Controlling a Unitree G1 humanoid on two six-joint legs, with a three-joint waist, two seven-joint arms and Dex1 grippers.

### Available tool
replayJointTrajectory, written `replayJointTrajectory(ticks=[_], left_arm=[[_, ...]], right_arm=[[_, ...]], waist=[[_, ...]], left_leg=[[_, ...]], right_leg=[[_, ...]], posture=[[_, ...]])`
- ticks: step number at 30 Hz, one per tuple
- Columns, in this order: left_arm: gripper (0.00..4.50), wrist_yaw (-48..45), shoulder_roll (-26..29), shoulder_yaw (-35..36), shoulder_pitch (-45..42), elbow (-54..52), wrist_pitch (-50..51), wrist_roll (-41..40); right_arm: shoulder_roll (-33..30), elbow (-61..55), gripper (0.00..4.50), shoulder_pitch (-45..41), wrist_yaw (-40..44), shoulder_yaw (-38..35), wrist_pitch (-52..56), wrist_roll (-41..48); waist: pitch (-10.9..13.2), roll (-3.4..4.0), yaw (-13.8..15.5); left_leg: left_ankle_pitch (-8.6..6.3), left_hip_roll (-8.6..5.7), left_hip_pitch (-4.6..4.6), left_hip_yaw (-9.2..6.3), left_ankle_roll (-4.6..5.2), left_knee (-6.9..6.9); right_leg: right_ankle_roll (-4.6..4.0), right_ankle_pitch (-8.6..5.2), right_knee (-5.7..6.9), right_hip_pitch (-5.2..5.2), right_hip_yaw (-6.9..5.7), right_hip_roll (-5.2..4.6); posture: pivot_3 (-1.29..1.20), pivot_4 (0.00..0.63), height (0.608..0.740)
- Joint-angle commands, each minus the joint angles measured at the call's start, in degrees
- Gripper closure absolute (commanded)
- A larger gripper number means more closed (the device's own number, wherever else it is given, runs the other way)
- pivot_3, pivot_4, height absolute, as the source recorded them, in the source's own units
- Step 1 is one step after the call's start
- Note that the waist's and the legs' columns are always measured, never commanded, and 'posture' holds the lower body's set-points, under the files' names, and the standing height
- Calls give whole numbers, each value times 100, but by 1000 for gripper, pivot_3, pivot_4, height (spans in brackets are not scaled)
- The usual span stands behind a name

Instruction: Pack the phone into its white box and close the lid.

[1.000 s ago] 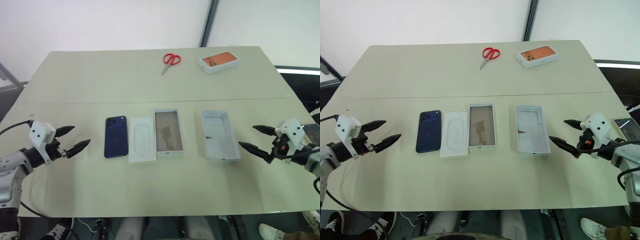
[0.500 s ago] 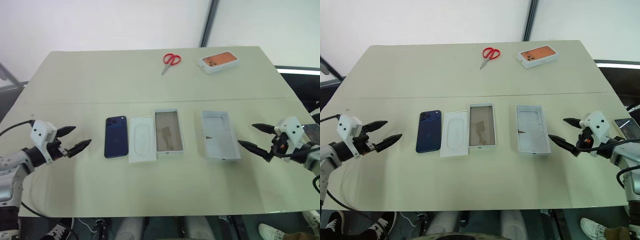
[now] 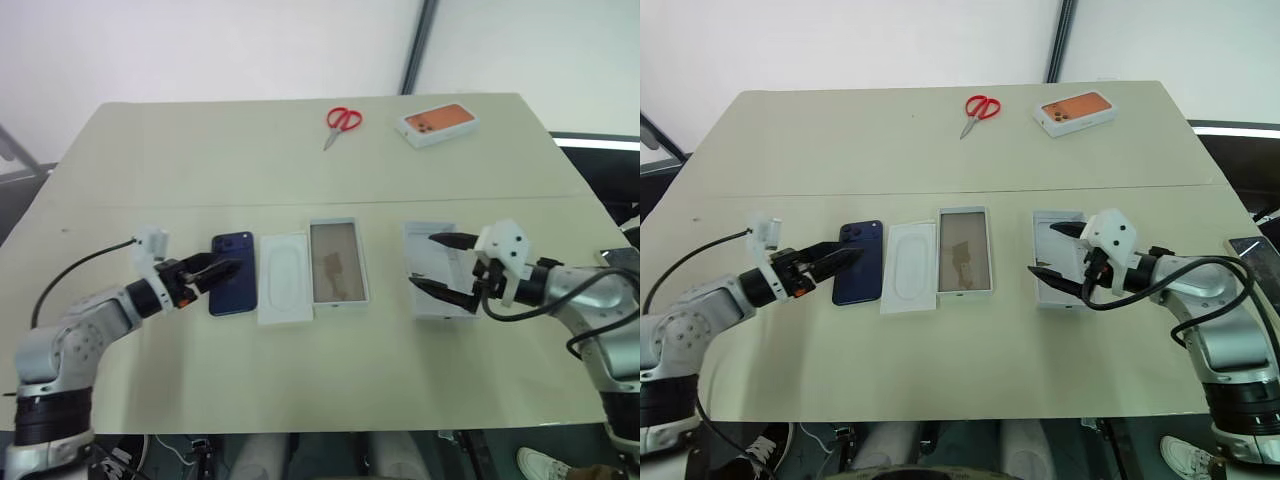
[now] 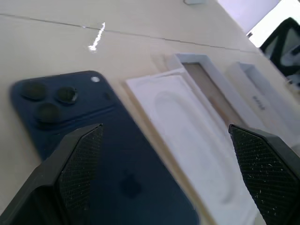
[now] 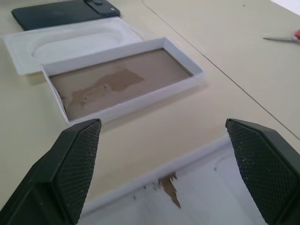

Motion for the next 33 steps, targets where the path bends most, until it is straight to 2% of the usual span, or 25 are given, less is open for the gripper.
replayJointTrajectory(ticks=[1, 7, 12, 19, 28, 33], left_arm=[[0, 192, -15, -335, -85, -277, 287, -27], [0, 807, -382, -610, -256, -135, 814, -20], [0, 1107, -359, -859, -424, -87, 1127, 231], [0, 1464, -406, -551, -743, -32, 2002, -58], [0, 1745, -173, -189, -983, -195, 2660, -54], [0, 2001, -496, -216, -1198, 132, 2891, 69]], right_arm=[[-149, -286, 53, -1, 225, 294, -266, -271], [-116, -198, 53, -117, 342, 344, -245, -204], [-67, -68, 53, -43, 301, 312, -313, -254], [22, 32, 53, -24, 211, 332, -384, -299], [75, 101, 53, 45, 189, 350, -460, -315], [117, 213, 53, -51, 204, 390, -504, -345]], waist=[[-1, -1, -8], [-4, -4, 9], [-13, -4, 18], [-35, 1, -9], [-38, 1, -31], [-44, 3, -1]], left_leg=[[0, 0, 0, 0, -1, 0], [0, 0, 1, 4, -1, 2], [1, -1, 2, 4, -3, 3], [2, 0, 5, 6, -4, 2], [2, 2, 6, 7, -4, 0], [2, 0, 6, 8, -5, 2]], right_leg=[[0, 0, 0, -1, 0, 0], [0, 0, 1, -1, 6, 1], [0, 0, 1, 2, 6, 1], [1, -1, 1, 1, 8, 1], [1, -1, 3, -2, 11, 4], [1, -1, 3, 1, 12, 3]], posture=[[0, 150, 740], [0, 150, 740], [0, 150, 740], [0, 150, 740], [0, 150, 740], [0, 150, 740]])
